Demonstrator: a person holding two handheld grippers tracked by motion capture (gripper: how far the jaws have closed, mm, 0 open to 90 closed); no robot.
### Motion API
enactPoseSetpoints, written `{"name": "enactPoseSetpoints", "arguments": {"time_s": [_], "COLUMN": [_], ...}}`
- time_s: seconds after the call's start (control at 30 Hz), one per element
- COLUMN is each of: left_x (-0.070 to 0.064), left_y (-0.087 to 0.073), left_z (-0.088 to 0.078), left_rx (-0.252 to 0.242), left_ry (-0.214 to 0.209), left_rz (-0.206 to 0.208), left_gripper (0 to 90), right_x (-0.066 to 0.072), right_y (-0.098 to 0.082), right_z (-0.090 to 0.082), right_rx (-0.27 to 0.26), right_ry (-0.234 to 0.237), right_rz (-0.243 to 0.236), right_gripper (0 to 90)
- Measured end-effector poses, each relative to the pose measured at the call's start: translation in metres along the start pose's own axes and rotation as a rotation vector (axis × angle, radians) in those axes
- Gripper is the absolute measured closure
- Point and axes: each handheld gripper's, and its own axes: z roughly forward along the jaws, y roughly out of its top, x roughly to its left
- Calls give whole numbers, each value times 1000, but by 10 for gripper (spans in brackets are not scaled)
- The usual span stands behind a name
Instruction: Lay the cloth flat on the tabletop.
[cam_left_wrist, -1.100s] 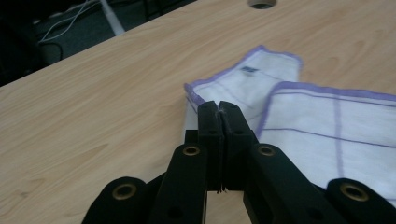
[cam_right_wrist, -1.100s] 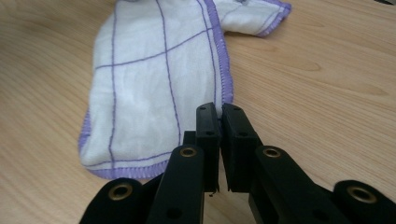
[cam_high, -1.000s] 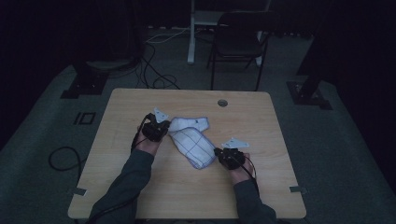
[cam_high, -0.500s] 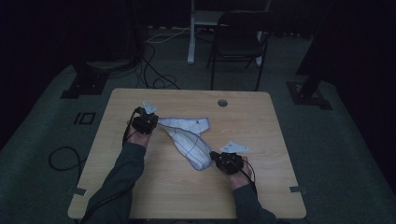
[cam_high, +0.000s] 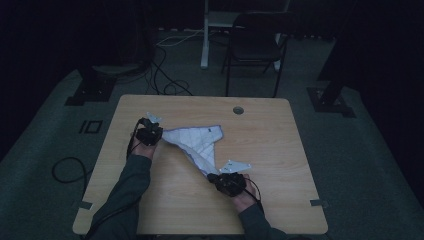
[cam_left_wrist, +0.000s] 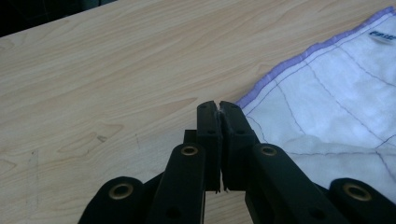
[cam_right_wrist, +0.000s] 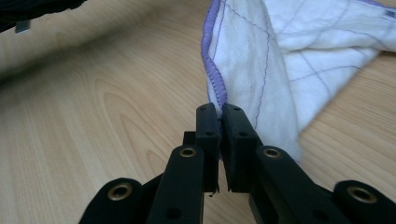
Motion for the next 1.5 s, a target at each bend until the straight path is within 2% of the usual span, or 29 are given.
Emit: {"name": "enactPoseSetpoints", "arguments": {"time_s": [0.5, 0.7, 0.83, 0.87, 0.9, 1.0, 1.03, 1.17, 1.3, 1.4, 1.43, 1.5], "left_x": [-3, -9, -9, -10, -12, -29, -35, -56, -78, -91, -94, -99], "left_y": [-2, -5, -7, -9, -10, -21, -26, -46, -65, -76, -79, -83], "left_z": [-6, -16, -22, -28, -30, -33, -34, -40, -46, -47, -47, -45], "left_rx": [3, -9, -19, -24, -23, 3, 5, 10, 30, 48, 59, 69], "left_ry": [-3, 3, 5, -6, -21, -55, -70, -152, -208, -212, -202, -204], "left_rz": [22, 50, 43, 32, 33, 97, 107, 83, 113, 143, 163, 173], "left_gripper": [822, 781, 764, 764, 761, 761, 761, 765, 781, 780, 780, 780], "right_x": [28, 35, 38, 39, 42, 42, 42, 42, 38, 29, 26, 18], "right_y": [7, 8, 9, 9, 10, 10, 10, 9, 10, 11, 12, 13], "right_z": [15, 23, 25, 26, 28, 32, 33, 33, 29, 26, 24, 20], "right_rx": [17, 30, 32, 32, 32, 34, 36, 34, 23, 4, -1, -14], "right_ry": [77, 97, 106, 109, 115, 117, 118, 113, 93, 54, 44, 16], "right_rz": [-69, -80, -85, -86, -95, -93, -90, -94, -90, -74, -65, -49], "right_gripper": [864, 863, 863, 863, 861, 858, 857, 806, 730, 694, 686, 672]}}
